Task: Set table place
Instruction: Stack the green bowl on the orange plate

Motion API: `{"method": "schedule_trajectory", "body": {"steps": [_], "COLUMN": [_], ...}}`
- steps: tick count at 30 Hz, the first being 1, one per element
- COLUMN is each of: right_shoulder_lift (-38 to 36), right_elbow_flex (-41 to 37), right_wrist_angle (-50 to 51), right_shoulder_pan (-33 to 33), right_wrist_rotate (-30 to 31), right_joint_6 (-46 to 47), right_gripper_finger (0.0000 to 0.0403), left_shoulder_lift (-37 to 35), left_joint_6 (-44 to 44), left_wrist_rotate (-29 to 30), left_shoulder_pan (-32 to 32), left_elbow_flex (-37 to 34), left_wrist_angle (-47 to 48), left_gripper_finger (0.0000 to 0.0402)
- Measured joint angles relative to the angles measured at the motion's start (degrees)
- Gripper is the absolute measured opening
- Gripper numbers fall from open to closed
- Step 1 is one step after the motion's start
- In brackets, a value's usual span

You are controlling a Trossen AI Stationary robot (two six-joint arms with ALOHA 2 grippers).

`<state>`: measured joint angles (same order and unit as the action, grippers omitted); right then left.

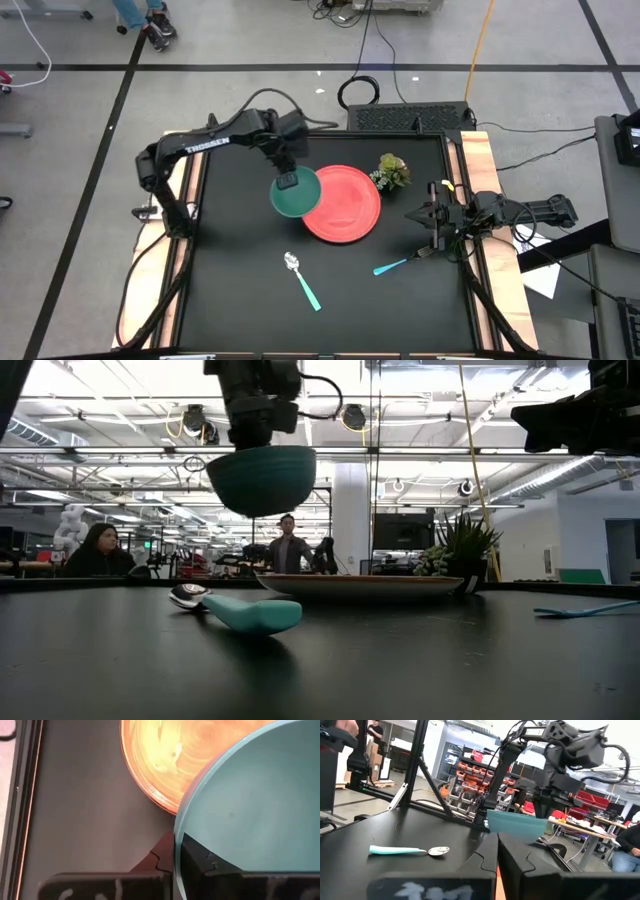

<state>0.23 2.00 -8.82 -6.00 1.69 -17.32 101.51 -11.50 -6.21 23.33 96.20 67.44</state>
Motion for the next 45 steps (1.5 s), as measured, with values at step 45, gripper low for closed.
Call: {"method": "schedule_trajectory", "body": {"steps": [45], "right_shoulder_lift": [0.00], "right_elbow_flex": [0.01], "right_wrist_angle": [-0.02], "right_shoulder_pan": [0.02], "right_wrist_rotate": [0.01], "right_joint_6": [0.03], "right_gripper_finger": [0.0000], "left_shoulder_lift": [12.48], "left_joint_6": [-0.73], "left_wrist_rotate": [-4.57], "left_shoulder_pan": [-1.77], "left_elbow_flex": [16.94], "left_wrist_angle": [-2.38], "left_gripper_finger": [0.0010]}}
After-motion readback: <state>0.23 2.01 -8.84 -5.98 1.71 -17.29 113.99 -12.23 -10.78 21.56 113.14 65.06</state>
